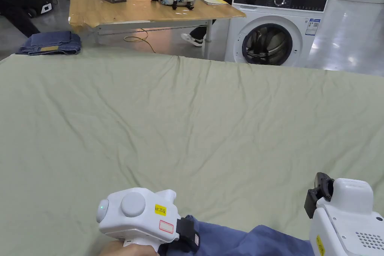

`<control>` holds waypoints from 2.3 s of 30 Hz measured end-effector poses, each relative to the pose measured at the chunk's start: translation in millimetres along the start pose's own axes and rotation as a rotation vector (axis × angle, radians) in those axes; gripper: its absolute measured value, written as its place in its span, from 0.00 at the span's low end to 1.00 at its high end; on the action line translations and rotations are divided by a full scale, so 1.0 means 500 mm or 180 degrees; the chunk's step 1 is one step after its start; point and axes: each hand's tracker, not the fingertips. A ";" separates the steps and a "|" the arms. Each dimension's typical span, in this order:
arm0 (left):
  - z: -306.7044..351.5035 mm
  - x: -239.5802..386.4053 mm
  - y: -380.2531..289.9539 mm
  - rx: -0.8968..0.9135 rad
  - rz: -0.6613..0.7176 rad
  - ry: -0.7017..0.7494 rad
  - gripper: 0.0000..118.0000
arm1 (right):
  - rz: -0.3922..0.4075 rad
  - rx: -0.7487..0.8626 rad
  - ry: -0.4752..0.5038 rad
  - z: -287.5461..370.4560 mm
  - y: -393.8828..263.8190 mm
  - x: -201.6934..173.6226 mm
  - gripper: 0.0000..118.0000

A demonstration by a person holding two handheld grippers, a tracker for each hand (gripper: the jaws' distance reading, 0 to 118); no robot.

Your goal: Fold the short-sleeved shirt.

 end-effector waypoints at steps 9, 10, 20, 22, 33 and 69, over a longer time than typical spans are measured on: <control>0.097 0.027 0.002 0.0247 -0.0060 -0.0368 0.50 | -0.0009 -0.0008 0.0014 0.010 -0.001 0.005 0.00; 0.107 0.024 0.004 0.0300 -0.0087 -0.0388 0.36 | -0.0014 -0.0006 0.0008 0.011 -0.001 0.007 0.00; 0.068 -0.008 -0.010 0.0275 -0.0274 0.0328 0.05 | -0.0020 -0.0028 -0.0038 0.023 -0.008 0.024 0.00; 0.052 -0.002 -0.024 0.0171 -0.0331 0.0224 0.04 | -0.0021 -0.0043 -0.0041 0.023 -0.012 0.026 0.00; -0.034 0.057 -0.050 0.0032 -0.0597 -0.0372 0.04 | -0.0075 -0.0112 -0.0041 0.019 -0.024 0.029 0.00; 0.214 -0.239 -0.019 0.0494 0.0223 -0.0747 0.72 | -0.0105 -0.0005 0.0074 0.010 -0.005 0.011 0.00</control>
